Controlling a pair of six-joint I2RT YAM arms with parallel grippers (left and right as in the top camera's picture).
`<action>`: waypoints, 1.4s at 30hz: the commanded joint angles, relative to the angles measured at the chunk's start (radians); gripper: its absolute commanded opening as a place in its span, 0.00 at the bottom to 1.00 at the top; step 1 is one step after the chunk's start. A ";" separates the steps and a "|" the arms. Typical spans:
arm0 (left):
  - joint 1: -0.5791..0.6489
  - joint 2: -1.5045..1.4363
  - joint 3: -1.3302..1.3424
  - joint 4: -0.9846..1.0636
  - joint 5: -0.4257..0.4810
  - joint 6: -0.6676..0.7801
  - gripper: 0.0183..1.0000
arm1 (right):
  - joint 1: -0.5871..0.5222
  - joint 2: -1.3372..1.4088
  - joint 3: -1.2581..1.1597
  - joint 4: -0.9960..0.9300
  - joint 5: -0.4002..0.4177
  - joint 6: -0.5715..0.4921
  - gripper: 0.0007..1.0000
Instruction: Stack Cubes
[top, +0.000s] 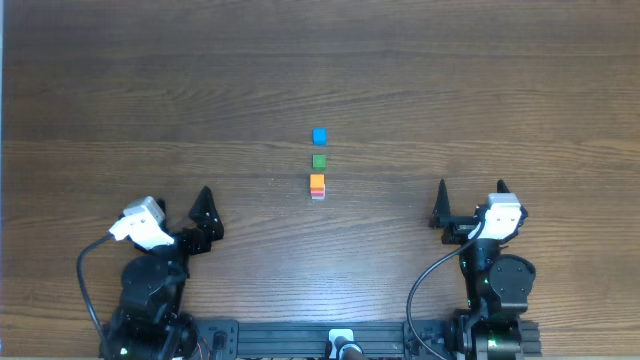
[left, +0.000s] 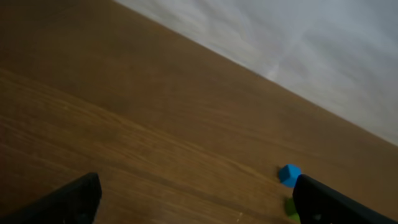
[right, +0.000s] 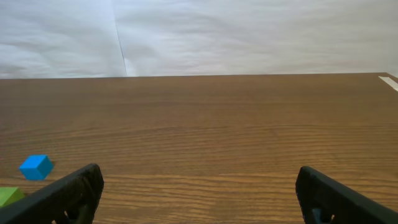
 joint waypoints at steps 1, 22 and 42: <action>-0.005 0.008 -0.019 -0.001 0.005 -0.004 1.00 | -0.005 -0.009 -0.008 0.002 -0.008 -0.002 0.99; 0.090 0.017 -0.019 -0.001 -0.015 0.006 1.00 | -0.005 -0.009 -0.008 0.002 -0.008 -0.002 0.99; 0.255 -0.020 -0.120 0.294 0.163 0.027 1.00 | -0.005 -0.009 -0.008 0.002 -0.008 -0.002 0.99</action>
